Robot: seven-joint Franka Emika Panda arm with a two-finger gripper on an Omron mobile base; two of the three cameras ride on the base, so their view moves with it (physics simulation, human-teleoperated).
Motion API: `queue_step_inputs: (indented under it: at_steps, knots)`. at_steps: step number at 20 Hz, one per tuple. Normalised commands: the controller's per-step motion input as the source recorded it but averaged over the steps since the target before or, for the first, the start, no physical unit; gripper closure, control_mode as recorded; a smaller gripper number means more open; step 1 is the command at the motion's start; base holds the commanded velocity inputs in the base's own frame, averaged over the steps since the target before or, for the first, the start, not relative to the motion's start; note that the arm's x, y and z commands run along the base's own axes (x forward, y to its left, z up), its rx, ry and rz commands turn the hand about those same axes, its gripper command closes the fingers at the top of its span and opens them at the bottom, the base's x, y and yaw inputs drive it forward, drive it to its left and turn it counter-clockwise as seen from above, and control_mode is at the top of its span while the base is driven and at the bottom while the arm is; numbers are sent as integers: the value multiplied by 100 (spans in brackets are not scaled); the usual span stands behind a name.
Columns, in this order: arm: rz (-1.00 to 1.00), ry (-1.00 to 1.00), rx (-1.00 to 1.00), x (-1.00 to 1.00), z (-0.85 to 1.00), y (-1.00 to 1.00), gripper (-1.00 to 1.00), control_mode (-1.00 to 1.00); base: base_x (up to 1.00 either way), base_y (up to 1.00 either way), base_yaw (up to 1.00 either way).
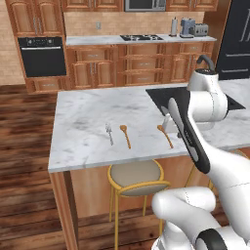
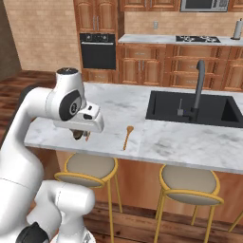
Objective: Pick up the metallic utensils from the counter and place them in the open drawer. Make sure not to pick up any wooden utensils.
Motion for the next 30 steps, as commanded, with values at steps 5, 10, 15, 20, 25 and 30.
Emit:
queue_step_inputs:
  at_steps: [5,10,15,20,25,30]
  knots:
    - [0,0,0,0,0,0,100,-100,0,0,0]
    - [0,0,0,-1,0,0,100,100,-8,0,0]
    - [0,0,0,0,0,0,100,100,-93,55,-4]
    - [0,0,0,0,0,0,100,100,-60,100,-24]
    - [0,0,0,0,0,0,100,100,-8,100,-44]
    - [0,0,0,0,0,0,100,100,6,100,-38]
